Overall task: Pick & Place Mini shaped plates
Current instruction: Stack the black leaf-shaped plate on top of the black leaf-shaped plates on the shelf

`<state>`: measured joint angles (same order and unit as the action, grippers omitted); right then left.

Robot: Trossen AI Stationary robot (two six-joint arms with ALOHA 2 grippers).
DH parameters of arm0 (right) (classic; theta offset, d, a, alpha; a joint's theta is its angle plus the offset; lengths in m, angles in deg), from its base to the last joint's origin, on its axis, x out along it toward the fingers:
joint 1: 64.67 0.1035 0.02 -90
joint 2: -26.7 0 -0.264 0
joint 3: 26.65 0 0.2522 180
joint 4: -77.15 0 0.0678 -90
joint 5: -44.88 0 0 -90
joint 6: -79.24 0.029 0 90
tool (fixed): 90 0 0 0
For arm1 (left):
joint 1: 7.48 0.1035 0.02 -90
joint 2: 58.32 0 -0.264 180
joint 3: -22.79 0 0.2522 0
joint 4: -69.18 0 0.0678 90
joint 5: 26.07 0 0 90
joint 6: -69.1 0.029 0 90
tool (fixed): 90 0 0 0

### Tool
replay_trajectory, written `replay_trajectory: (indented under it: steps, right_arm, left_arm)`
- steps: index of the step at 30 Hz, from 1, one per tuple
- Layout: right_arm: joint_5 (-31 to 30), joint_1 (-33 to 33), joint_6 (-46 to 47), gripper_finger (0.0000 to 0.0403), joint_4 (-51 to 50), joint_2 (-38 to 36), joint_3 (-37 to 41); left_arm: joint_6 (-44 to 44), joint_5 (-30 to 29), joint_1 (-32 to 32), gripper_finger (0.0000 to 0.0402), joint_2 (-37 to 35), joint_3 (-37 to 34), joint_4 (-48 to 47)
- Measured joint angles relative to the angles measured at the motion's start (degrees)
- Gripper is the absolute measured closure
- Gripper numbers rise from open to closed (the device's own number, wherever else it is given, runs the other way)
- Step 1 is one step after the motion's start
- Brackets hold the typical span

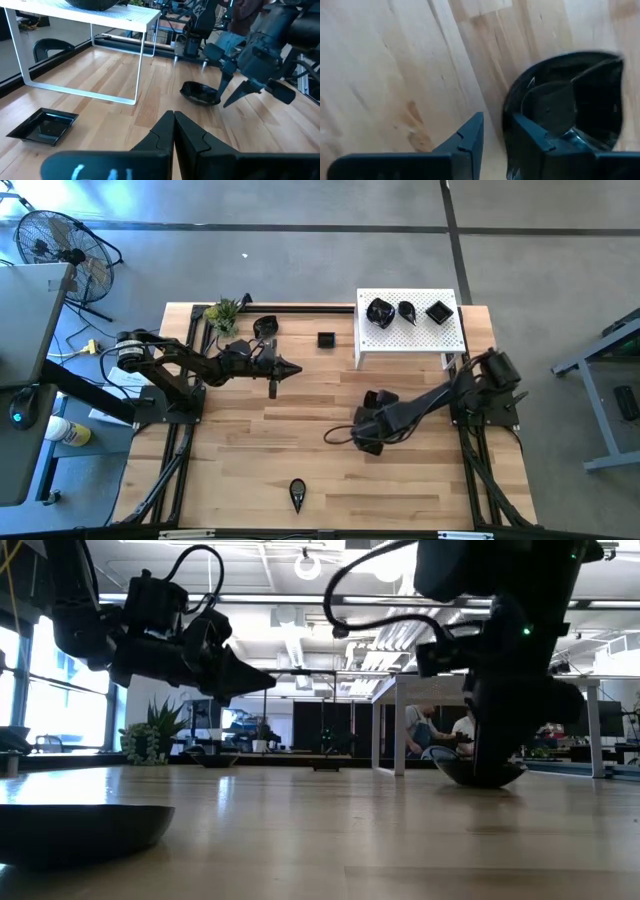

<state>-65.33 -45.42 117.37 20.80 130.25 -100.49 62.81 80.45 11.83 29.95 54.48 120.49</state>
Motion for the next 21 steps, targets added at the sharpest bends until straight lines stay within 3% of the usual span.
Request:
replay_trajectory:
  steps: [11,16,21]
  right_arm:
    - [-3.20,-0.25,-1.11,0.0395,-0.08,0.37,1.27]
    - [-3.78,-0.29,-2.33,0.0398,-0.23,0.24,1.24]
    - [-0.57,-0.29,-2.41,0.0401,-0.50,-2.60,-0.80]
  left_arm:
    - [0.00,-0.01,0.01,0.0396,0.00,0.00,-0.49]
    - [0.00,-0.03,0.00,0.0396,0.00,0.00,-0.49]
    - [0.00,-0.03,0.00,0.0396,0.00,0.00,-0.49]
